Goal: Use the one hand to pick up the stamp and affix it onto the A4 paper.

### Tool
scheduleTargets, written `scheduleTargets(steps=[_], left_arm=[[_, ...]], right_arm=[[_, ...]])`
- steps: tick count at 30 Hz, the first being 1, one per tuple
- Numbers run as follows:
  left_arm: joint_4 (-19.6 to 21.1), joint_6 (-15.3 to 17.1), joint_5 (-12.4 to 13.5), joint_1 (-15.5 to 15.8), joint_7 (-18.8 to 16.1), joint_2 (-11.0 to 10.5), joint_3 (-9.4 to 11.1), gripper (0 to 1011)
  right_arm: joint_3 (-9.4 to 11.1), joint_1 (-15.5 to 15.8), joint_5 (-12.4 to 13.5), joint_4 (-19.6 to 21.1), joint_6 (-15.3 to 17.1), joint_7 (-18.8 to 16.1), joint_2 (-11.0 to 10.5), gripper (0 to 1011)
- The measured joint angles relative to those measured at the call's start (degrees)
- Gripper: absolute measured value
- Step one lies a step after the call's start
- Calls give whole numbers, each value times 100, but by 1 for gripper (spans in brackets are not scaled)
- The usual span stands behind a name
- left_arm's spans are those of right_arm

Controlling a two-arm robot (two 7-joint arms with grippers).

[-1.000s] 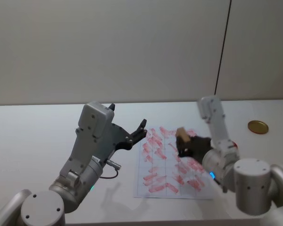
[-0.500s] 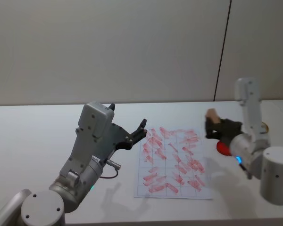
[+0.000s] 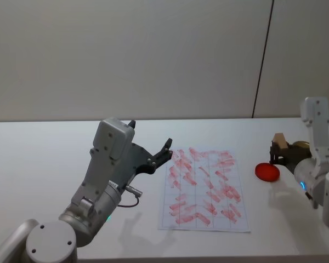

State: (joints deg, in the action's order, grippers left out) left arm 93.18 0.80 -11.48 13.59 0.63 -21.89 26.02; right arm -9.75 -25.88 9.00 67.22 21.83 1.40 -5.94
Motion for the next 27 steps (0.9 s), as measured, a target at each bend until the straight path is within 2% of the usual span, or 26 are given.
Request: scheduleTargets(steps=[14, 18, 21, 23, 26, 27], left_arm=[[0, 0, 0, 0, 0, 0, 0, 993], [0, 0, 0, 0, 0, 0, 0, 993], [0, 0, 0, 0, 0, 0, 0, 993], [0, 0, 0, 0, 0, 0, 0, 993], [0, 0, 0, 0, 0, 0, 0, 993], [0, 0, 0, 0, 0, 0, 0, 993]], right_arm=[[9, -803, -258, -1769, -482, -191, 92, 219], [-37, -1123, -328, -2469, -714, -250, 165, 219], [-61, -1294, -359, -2835, -835, -271, 207, 219], [-91, -1513, -402, -3310, -1021, -295, 260, 220], [-109, -1656, -429, -3618, -1157, -313, 295, 223], [-122, -1761, -443, -3848, -1244, -325, 322, 236]])
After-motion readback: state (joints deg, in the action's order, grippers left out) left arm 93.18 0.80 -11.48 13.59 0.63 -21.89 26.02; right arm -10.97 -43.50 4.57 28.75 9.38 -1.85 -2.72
